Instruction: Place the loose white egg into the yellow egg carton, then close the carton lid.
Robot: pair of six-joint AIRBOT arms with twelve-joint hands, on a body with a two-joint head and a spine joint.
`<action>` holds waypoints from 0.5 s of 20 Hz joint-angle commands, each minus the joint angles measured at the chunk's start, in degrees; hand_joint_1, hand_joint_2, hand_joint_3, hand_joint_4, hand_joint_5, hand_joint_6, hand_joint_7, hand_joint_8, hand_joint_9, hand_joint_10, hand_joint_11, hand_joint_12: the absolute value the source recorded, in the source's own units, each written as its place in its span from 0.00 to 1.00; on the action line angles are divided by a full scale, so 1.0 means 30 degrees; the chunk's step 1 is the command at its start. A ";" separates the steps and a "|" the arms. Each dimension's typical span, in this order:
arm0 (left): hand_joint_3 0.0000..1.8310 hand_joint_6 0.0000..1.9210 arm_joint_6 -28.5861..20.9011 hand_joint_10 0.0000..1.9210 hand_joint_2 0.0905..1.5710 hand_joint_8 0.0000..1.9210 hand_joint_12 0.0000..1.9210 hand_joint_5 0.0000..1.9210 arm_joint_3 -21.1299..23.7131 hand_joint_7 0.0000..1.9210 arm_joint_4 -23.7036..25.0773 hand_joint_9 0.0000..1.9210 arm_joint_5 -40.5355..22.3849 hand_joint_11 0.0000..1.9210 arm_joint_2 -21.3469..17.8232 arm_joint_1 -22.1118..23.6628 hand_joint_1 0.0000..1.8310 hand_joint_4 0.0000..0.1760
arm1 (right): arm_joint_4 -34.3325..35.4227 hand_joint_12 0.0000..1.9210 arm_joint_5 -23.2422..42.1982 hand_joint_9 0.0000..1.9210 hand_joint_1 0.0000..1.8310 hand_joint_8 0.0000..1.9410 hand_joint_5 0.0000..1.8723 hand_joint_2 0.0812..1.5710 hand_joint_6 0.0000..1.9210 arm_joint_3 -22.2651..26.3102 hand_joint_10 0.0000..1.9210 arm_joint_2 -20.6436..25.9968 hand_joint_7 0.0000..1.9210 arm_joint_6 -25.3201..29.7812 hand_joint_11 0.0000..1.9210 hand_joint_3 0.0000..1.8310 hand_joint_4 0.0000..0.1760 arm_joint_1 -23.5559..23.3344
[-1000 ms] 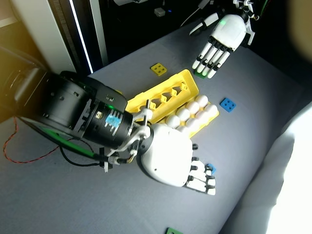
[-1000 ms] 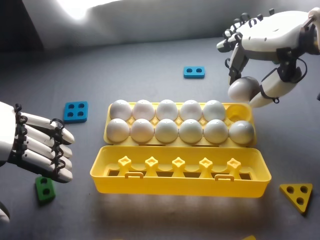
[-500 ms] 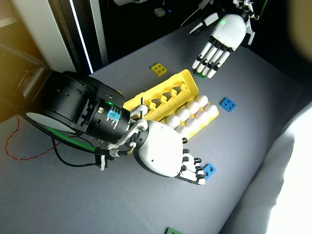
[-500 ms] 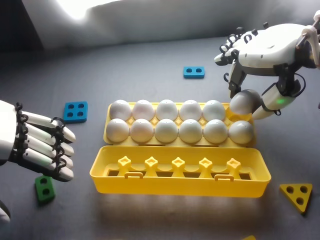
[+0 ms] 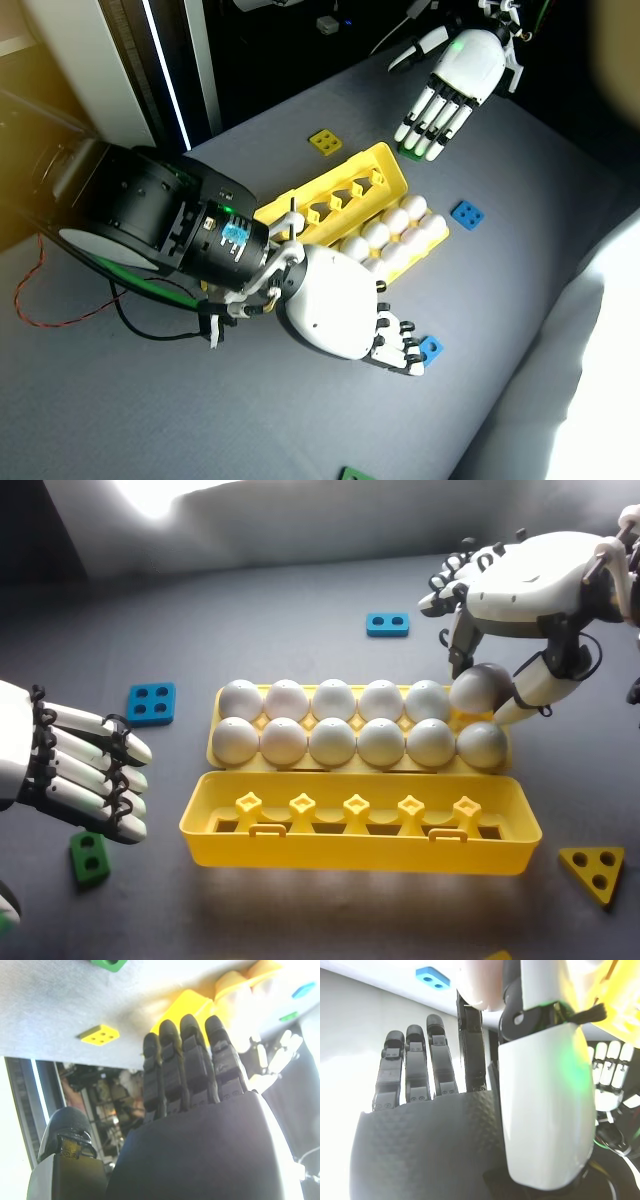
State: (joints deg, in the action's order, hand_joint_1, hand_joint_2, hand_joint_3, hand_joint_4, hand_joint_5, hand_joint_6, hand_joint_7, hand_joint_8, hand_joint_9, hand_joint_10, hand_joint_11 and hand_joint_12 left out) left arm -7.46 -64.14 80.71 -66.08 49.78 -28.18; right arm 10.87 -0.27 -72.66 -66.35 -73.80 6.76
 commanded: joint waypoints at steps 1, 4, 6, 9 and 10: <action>0.00 0.00 -0.0100 0.00 0.70 0.00 0.20 0.19 -0.0032 0.20 -0.1270 0.15 -0.1035 0.00 -0.0239 0.0134 0.00 0.00 | -0.0017 0.00 0.1993 0.05 0.61 0.00 0.61 0.64 0.38 0.0088 0.00 0.0188 0.12 -0.0085 0.00 0.00 0.35 -0.0293; 0.00 0.00 -0.0100 0.00 0.70 0.00 0.20 0.19 -0.0034 0.20 -0.1270 0.16 -0.1033 0.00 -0.0241 0.0132 0.00 0.00 | -0.0015 0.00 0.2045 0.05 0.61 0.00 0.61 0.64 0.37 0.0384 0.00 0.0187 0.11 -0.0087 0.00 0.00 0.29 -0.0307; 0.00 0.00 -0.0100 0.00 0.70 0.00 0.20 0.19 -0.0036 0.21 -0.1270 0.16 -0.1033 0.00 -0.0245 0.0132 0.00 0.00 | -0.0015 0.00 0.2054 0.03 0.59 0.00 0.59 0.65 0.41 0.0449 0.00 0.0187 0.10 -0.0091 0.00 0.00 0.56 -0.0236; 0.00 0.00 -0.0100 0.00 0.70 0.00 0.19 0.19 -0.0036 0.20 -0.1270 0.15 -0.1033 0.00 -0.0247 0.0121 0.00 0.00 | -0.0017 0.00 0.2102 0.06 0.61 0.00 0.60 0.65 0.39 0.0449 0.01 0.0200 0.12 -0.0154 0.00 0.00 0.22 -0.0227; 0.00 0.00 -0.0100 0.00 0.70 0.00 0.19 0.18 -0.0034 0.19 -0.1270 0.14 -0.1033 0.00 -0.0247 0.0113 0.00 0.00 | -0.0017 0.00 0.2102 0.04 0.61 0.00 0.60 0.65 0.38 0.0449 0.00 0.0208 0.10 -0.0230 0.00 0.00 0.14 -0.0219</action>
State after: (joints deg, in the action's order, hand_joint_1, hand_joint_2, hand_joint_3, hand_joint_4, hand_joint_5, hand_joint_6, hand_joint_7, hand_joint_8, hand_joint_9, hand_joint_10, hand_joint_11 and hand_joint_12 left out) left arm -7.55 -64.14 80.75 -66.08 49.78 -28.08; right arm 10.83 0.49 -71.50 -66.43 -74.41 6.46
